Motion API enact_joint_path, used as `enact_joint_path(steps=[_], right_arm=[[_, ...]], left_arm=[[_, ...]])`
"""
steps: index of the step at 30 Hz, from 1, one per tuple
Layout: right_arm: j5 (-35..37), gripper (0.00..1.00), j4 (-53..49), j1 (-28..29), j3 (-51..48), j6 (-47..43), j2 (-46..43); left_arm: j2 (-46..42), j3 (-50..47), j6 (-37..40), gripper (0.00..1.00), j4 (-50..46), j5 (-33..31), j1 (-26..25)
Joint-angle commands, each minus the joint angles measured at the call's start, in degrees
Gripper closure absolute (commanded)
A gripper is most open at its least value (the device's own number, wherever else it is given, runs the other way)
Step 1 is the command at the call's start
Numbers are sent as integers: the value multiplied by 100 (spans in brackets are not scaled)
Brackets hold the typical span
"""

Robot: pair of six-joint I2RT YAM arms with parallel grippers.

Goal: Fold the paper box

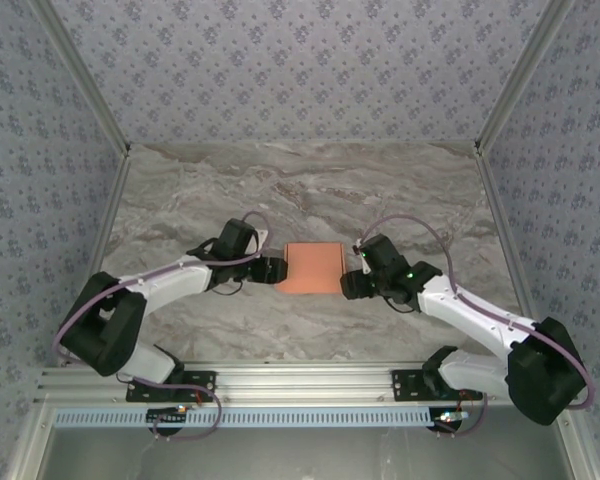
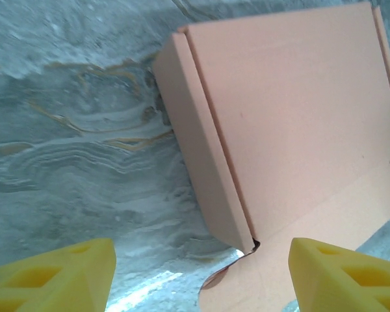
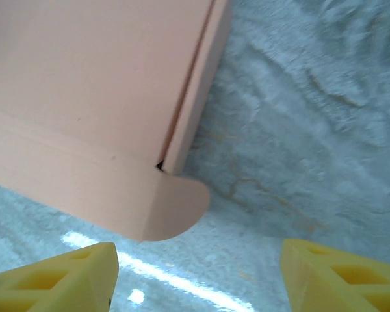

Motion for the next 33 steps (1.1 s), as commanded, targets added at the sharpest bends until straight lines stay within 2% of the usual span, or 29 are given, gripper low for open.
enact_joint_path(steps=[1, 6, 10, 16, 23, 29, 33], right_arm=[[-561, 32, 224, -17, -12, 152, 184], [-563, 32, 177, -137, 160, 109, 471], [-881, 32, 539, -409, 219, 82, 790], [-1369, 32, 888, -619, 812, -169, 1661], [-1711, 35, 836, -656, 1667, -407, 2652], [-1254, 37, 287, -775, 2391, -790, 2975], [-899, 36, -45, -861, 2494, -902, 2680]], left_arm=[[374, 413, -22, 30, 26, 426, 13], [1001, 1038, 152, 31, -264, 398, 16], [1277, 1250, 89, 32, -235, 656, 11], [1246, 1090, -88, 32, -124, 868, 13], [978, 513, -475, 32, 365, 1273, 1], [558, 335, -213, 31, -95, 765, 8], [197, 444, 183, 29, -628, -103, 71]])
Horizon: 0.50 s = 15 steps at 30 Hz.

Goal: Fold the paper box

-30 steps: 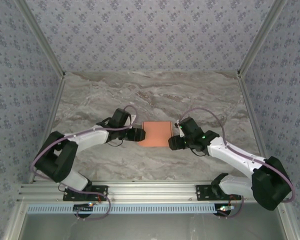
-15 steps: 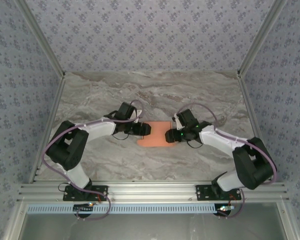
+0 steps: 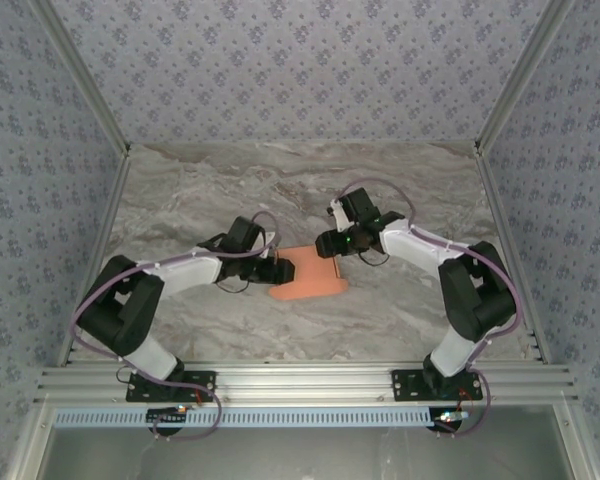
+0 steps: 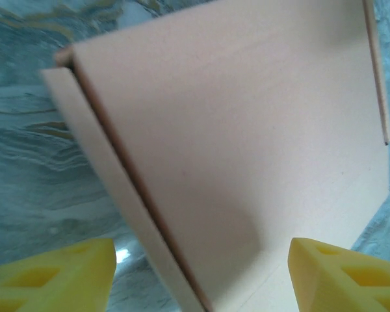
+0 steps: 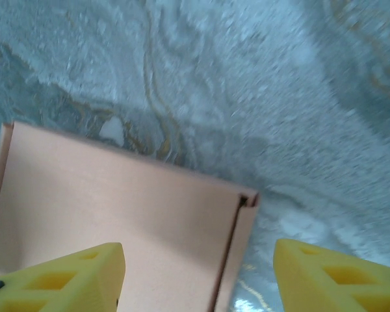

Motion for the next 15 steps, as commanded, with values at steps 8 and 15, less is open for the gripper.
enact_joint_path(steps=[8, 15], right_arm=[[307, 35, -782, 731, -1010, 246, -1518], [786, 34, -773, 1820, -1757, 931, -2085]], left_arm=[[-91, 772, 573, 26, -219, -827, 446], [1404, 2135, 862, 27, -270, 124, 441]])
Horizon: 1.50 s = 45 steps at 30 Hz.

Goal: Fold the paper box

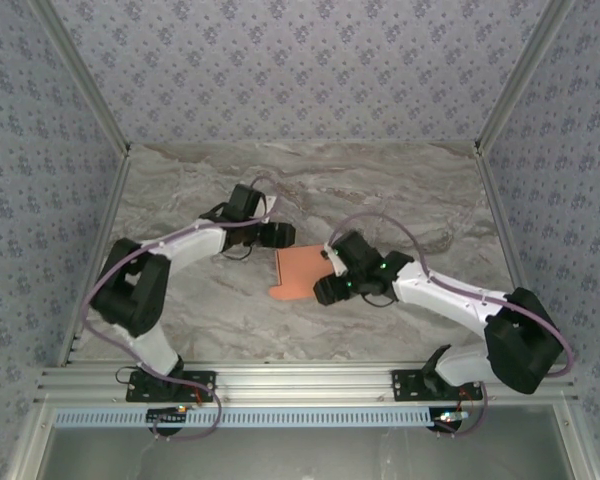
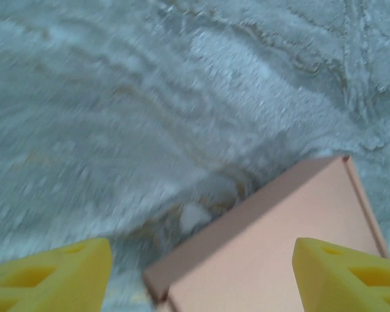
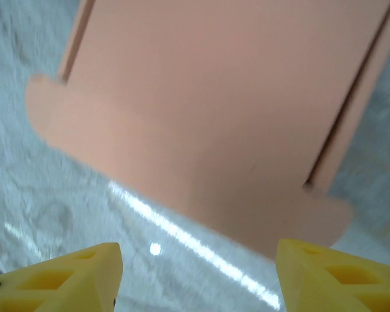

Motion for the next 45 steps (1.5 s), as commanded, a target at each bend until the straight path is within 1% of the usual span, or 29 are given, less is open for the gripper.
enact_joint_path(steps=[1, 4, 6, 9, 13, 17, 19, 21, 24, 26, 29, 36, 39, 41, 45], right_arm=[[360, 34, -182, 298, -190, 446, -185], [336, 34, -166, 420, -290, 525, -287], [272, 34, -206, 381, -317, 488, -321], [-51, 34, -290, 253, -309, 396, -396], [-719, 33, -301, -39, -417, 372, -605], [-1309, 32, -190, -426, -724, 509, -817], [-1458, 32, -28, -527, -891, 655, -874], [-1433, 33, 166, -601, -1054, 846, -912], [-1416, 33, 699, -812, -1346, 1411, -964], [-1605, 33, 1322, -992, -1601, 1947, -966], [-1697, 33, 1976, -1025, -1797, 2350, -972], [-1825, 35, 2766, -1223, -2044, 2589, -727], [-1868, 38, 3069, -1270, -2133, 2677, -530], [-1932, 42, 3281, -1312, -2205, 2709, -437], [-1940, 48, 3439, -1340, -2276, 2714, -346]], left_arm=[[559, 567, 291, 29, -249, 702, -4], [841, 856, 384, 32, -523, 1262, -1], [803, 783, 378, 33, -570, 1514, -8], [588, 433, 321, 35, -576, 1757, -4], [131, -289, 66, 36, -353, 1946, -2], [-380, -1144, -389, 36, 226, 2151, -13], [-562, -1434, -546, 36, 435, 2127, -46], [-672, -1577, -588, 35, 505, 1987, -62], [-665, -1494, -555, 34, 441, 1753, -57], [-602, -1335, -488, 34, 352, 1678, -54], [-408, -1049, -326, 34, 131, 1631, -62], [32, -624, -83, 38, -195, 1613, -101], [180, -483, 48, 40, -399, 1556, -156], [291, -412, 133, 43, -507, 1597, -164], [433, -374, 177, 52, -549, 1728, -160]])
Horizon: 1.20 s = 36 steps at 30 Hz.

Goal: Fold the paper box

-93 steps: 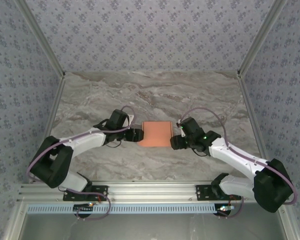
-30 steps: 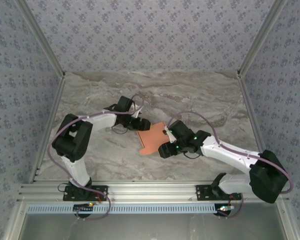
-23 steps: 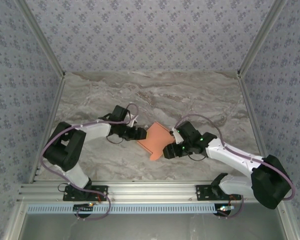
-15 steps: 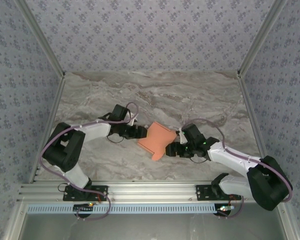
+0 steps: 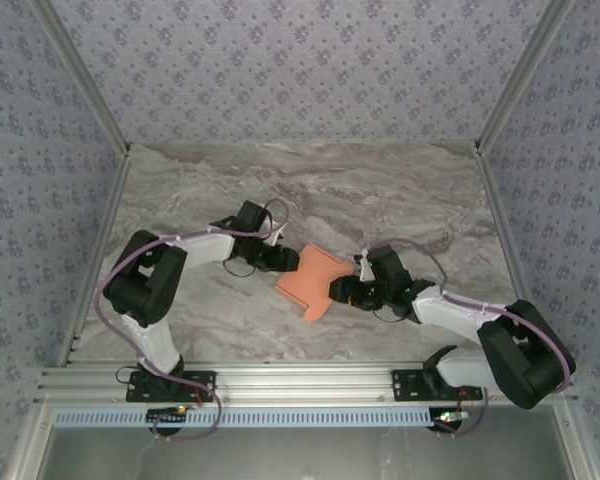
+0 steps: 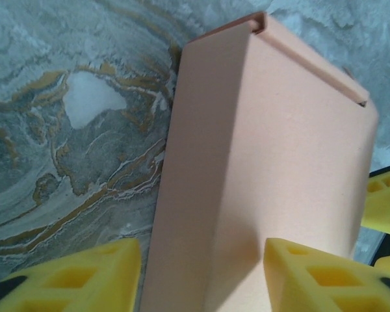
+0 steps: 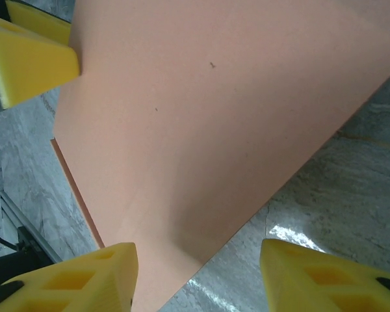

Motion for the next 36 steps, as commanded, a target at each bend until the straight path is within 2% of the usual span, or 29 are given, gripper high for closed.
enact_joint_path(steps=[1, 5, 10, 17, 20, 26, 36], right_arm=[[-141, 50, 354, -46, -98, 83, 85], [-170, 62, 508, -80, -116, 73, 225], [-248, 72, 792, -116, -109, 141, 369], [-238, 86, 1201, -131, -145, 557, 256], [-201, 90, 1460, -132, -194, 834, 43], [-9, 96, 1255, -135, -88, 919, -531], [185, 96, 1016, -127, 85, 1066, -872]], left_arm=[[130, 173, 185, 54, -238, 137, -16], [177, 147, 129, 61, -164, 234, 6], [249, 62, 79, 67, -118, 335, 64], [340, -319, -238, 75, 507, 882, 233], [380, -440, -317, 76, 659, 948, 253], [411, -497, -359, 76, 769, 1098, 334], [608, -327, -377, 70, 835, 1334, 257]])
